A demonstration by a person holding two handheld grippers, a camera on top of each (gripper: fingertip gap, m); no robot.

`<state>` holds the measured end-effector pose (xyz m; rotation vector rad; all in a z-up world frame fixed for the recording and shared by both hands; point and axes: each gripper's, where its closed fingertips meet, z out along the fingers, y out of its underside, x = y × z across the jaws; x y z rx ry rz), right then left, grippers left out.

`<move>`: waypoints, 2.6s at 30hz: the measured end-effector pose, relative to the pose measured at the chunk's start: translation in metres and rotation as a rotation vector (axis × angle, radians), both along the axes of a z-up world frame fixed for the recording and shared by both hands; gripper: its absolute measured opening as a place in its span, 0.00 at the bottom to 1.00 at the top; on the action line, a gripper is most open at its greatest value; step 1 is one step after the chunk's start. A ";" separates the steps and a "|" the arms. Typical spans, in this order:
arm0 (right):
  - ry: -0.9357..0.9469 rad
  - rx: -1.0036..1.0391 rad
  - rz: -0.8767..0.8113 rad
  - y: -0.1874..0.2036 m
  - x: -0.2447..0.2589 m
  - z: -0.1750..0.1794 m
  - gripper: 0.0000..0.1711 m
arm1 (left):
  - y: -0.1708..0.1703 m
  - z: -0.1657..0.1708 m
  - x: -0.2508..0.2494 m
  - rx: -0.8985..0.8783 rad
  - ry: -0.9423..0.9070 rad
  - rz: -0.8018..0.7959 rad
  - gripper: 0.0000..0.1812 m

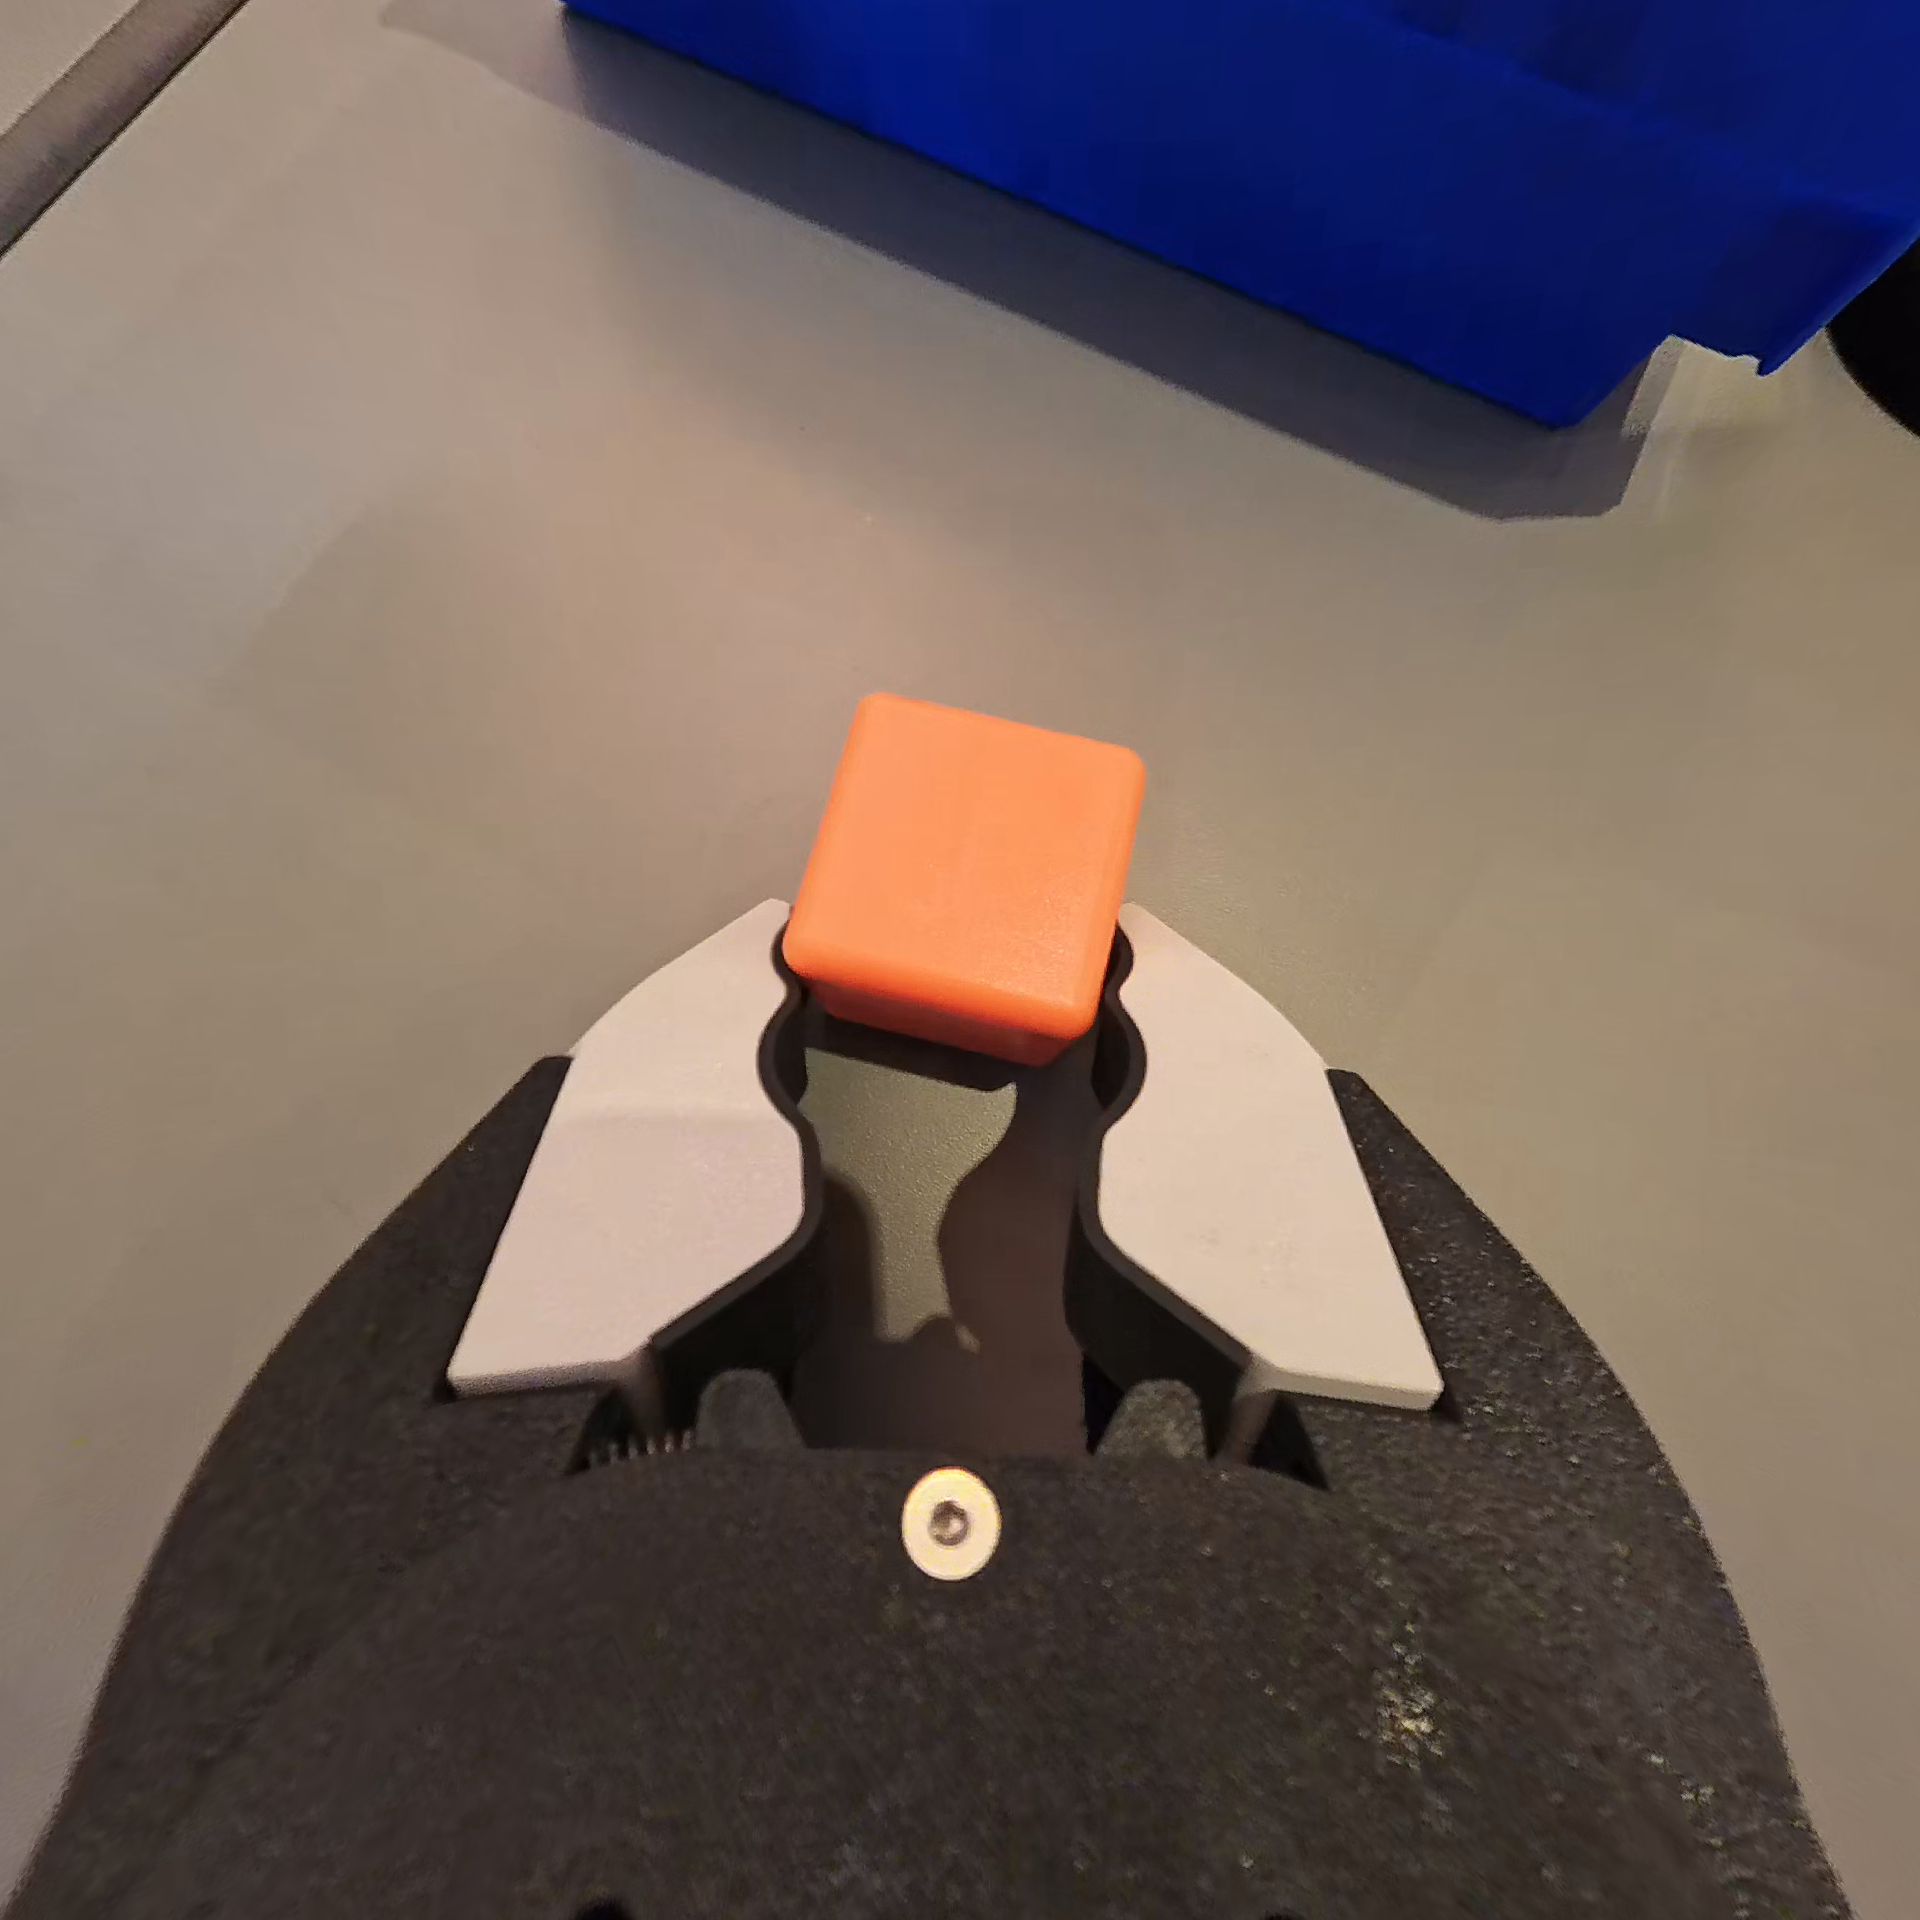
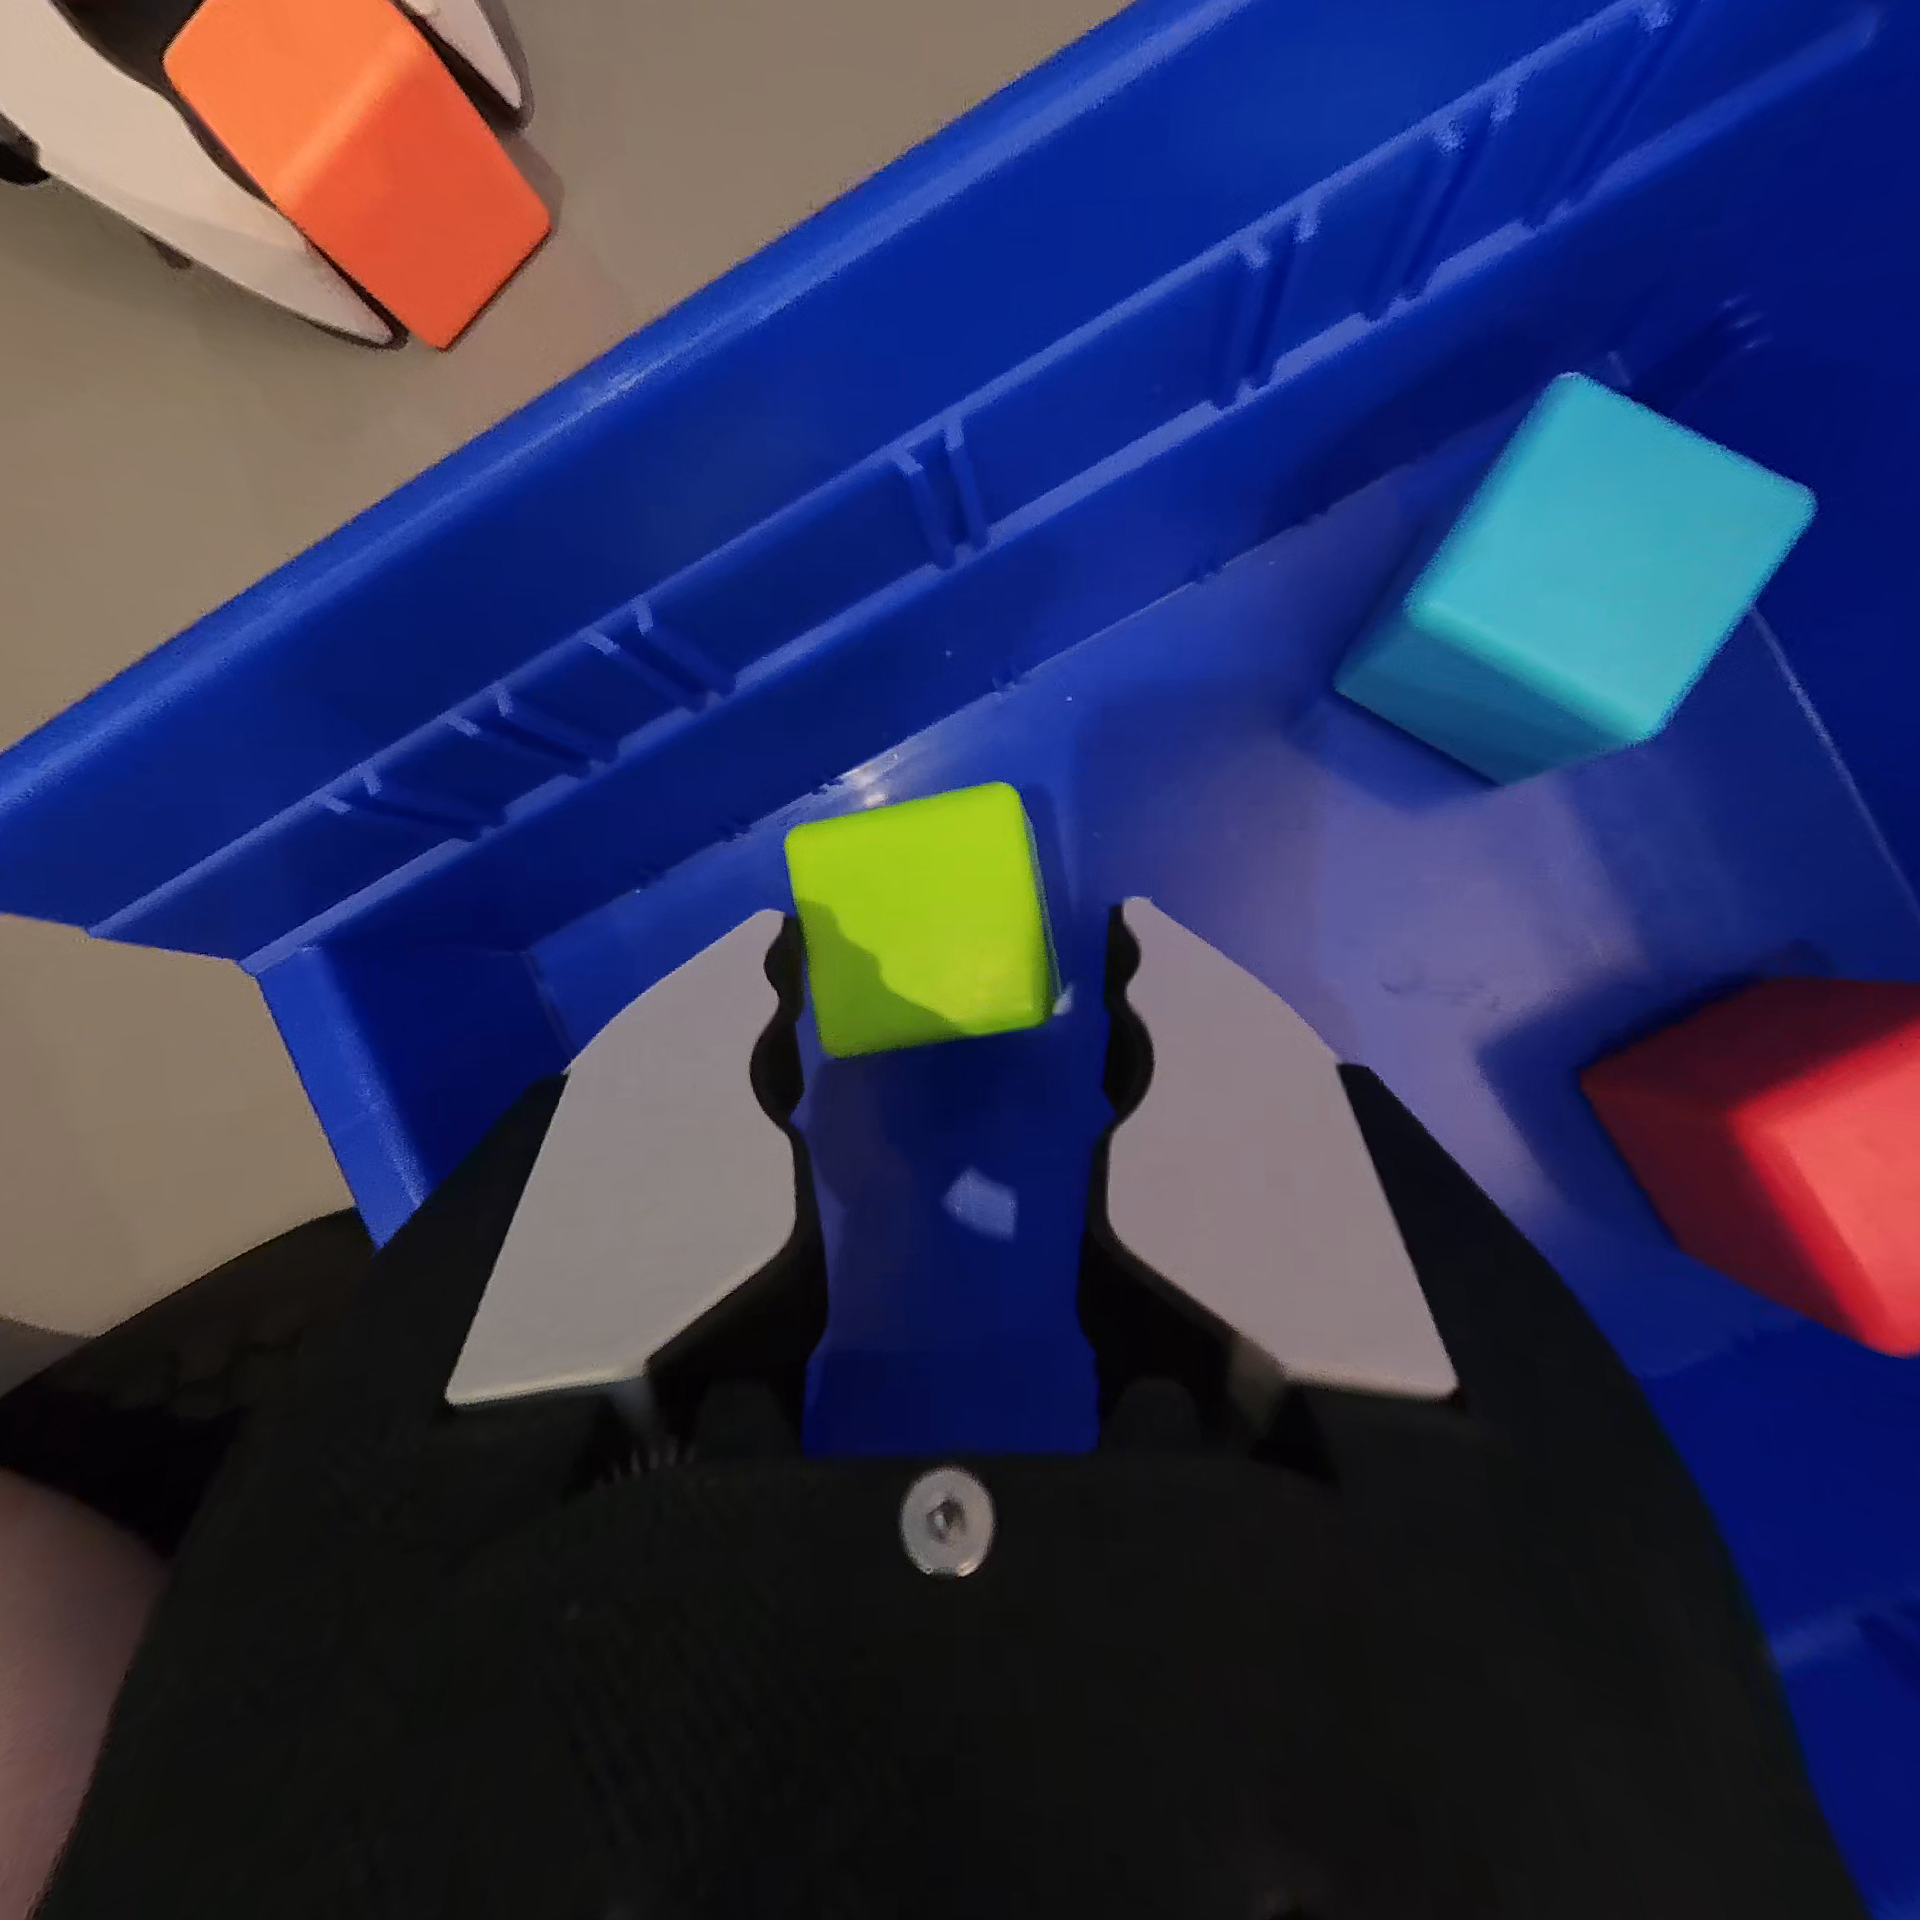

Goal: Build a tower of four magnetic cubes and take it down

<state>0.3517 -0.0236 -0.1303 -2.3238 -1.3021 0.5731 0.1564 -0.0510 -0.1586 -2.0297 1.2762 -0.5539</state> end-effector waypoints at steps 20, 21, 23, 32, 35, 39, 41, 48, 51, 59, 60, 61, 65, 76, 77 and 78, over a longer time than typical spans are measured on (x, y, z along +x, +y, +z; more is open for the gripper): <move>0.636 -0.071 -0.203 -0.006 -0.158 0.177 0.40 | 0.003 0.140 -0.009 0.318 -0.357 0.098 0.29; 0.661 -0.136 -0.189 -0.008 -0.173 0.173 0.40 | 0.002 0.143 -0.009 0.339 -0.358 0.094 0.29; 0.672 -0.224 -0.180 -0.012 -0.196 0.161 0.43 | 0.002 0.145 -0.011 0.393 -0.337 0.100 0.29; 0.596 -0.458 -0.132 -0.026 -0.225 0.121 0.29 | 0.001 0.138 -0.009 0.449 -0.268 0.099 0.28; 0.543 -0.442 -0.118 -0.027 -0.221 0.114 0.29 | -0.002 0.129 -0.006 0.404 -0.251 0.086 0.29; 0.506 -0.391 -0.114 -0.023 -0.209 0.116 0.29 | -0.002 0.130 -0.004 0.404 -0.258 0.091 0.34; 0.449 -0.315 -0.121 -0.020 -0.182 0.126 0.29 | -0.003 0.132 -0.006 0.389 -0.265 0.091 0.35; -0.194 -0.113 -0.782 0.012 0.057 0.067 0.28 | 0.004 0.130 -0.015 0.308 -0.258 0.105 0.34; -0.292 -0.217 -0.852 0.009 0.085 0.034 0.28 | 0.003 0.125 -0.015 0.280 -0.249 0.097 0.34; -0.499 -0.358 -0.844 -0.002 0.098 -0.010 0.28 | 0.004 0.123 -0.020 0.296 -0.201 0.098 0.33; -0.511 -0.365 -0.839 -0.003 0.098 -0.011 0.28 | 0.005 0.123 -0.020 0.291 -0.202 0.099 0.33; -0.517 -0.367 -0.834 -0.004 0.097 -0.011 0.29 | 0.005 0.122 -0.021 0.287 -0.201 0.101 0.33; -0.467 -0.315 -0.821 -0.004 0.092 0.008 0.32 | 0.007 0.130 -0.028 0.299 -0.196 0.119 0.34; -0.208 -0.033 -1.060 -0.004 0.173 0.069 0.33 | 0.048 0.202 -0.228 0.357 0.085 0.677 0.38; -0.200 -0.077 -1.055 -0.004 0.174 0.059 0.31 | 0.048 0.208 -0.254 0.363 0.090 0.744 0.39; -0.175 -0.097 -1.047 -0.001 0.173 0.052 0.28 | 0.047 0.214 -0.279 0.371 0.088 0.810 0.40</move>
